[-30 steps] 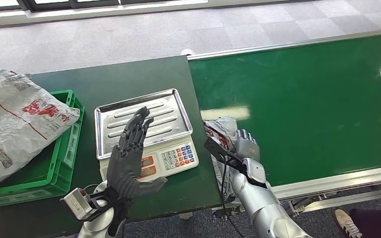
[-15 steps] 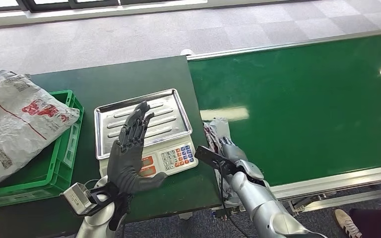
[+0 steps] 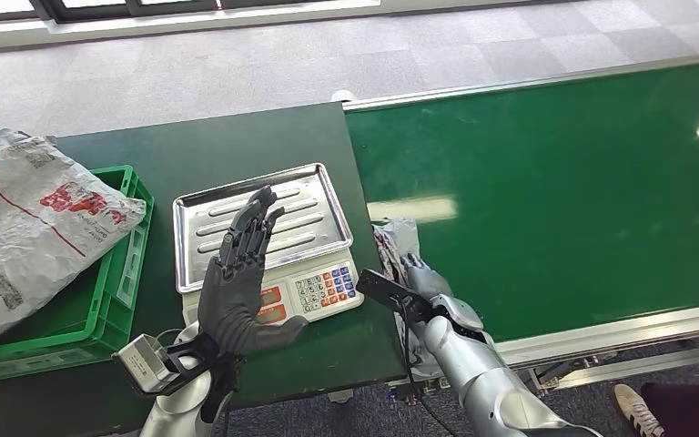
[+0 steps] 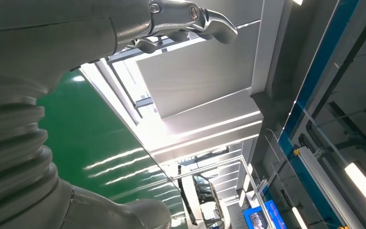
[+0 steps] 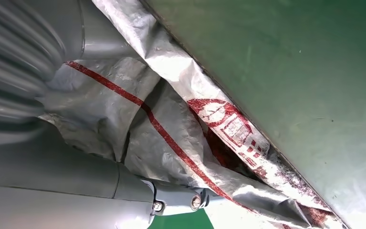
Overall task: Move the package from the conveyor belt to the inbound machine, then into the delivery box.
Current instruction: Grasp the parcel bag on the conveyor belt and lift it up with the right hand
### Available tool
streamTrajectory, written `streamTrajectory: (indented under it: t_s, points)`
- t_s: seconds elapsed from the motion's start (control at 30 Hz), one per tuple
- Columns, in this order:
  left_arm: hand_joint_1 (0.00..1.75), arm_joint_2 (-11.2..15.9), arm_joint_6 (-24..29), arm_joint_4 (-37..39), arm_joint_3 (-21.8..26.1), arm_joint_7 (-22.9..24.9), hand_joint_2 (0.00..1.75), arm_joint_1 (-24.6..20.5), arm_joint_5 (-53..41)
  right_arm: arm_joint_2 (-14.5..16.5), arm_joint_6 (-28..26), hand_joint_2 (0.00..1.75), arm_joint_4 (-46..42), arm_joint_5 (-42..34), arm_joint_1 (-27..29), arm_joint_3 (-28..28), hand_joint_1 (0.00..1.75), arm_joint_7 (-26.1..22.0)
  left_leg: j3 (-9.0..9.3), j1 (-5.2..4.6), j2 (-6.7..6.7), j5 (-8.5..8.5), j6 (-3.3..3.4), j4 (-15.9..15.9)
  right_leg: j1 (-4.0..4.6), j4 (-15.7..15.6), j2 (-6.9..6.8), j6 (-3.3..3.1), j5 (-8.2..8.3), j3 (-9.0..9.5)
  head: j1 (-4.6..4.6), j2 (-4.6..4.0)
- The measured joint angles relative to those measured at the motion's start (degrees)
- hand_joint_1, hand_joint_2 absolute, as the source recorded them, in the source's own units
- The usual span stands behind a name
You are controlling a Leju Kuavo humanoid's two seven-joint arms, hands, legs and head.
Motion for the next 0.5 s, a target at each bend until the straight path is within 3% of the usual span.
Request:
streamTrajectory:
  t_s: [0.17,0.3,0.5]
  points:
    - [0.00,0.04,0.07,0.00,0.00,-0.02,1.75,0.00,0.00,0.00,0.28,1.75,0.09,-0.61,-0.09,0.02,0.00,-0.61,-0.01,0.00,0.00,0.00,0.00,0.00,0.00,0.00,0.00,0.00,0.00,0.00,0.00,0.00]
    - [0.00,0.06,0.16,-0.02,0.01,-0.03,1.75,0.00,0.00,0.00,0.73,1.75,0.10,-1.05,-0.26,0.26,1.75,-1.05,-0.01,0.00,0.00,0.00,0.00,0.00,0.00,0.00,0.00,0.00,0.00,0.00,0.00,0.00]
    - [0.00,0.07,0.15,-0.02,0.02,-0.04,1.75,0.06,0.00,0.00,0.40,1.75,0.10,-1.68,-0.95,0.65,1.75,-0.86,0.00,0.00,0.01,0.00,0.00,0.00,0.00,0.00,0.00,0.00,0.00,0.00,0.00,0.00]
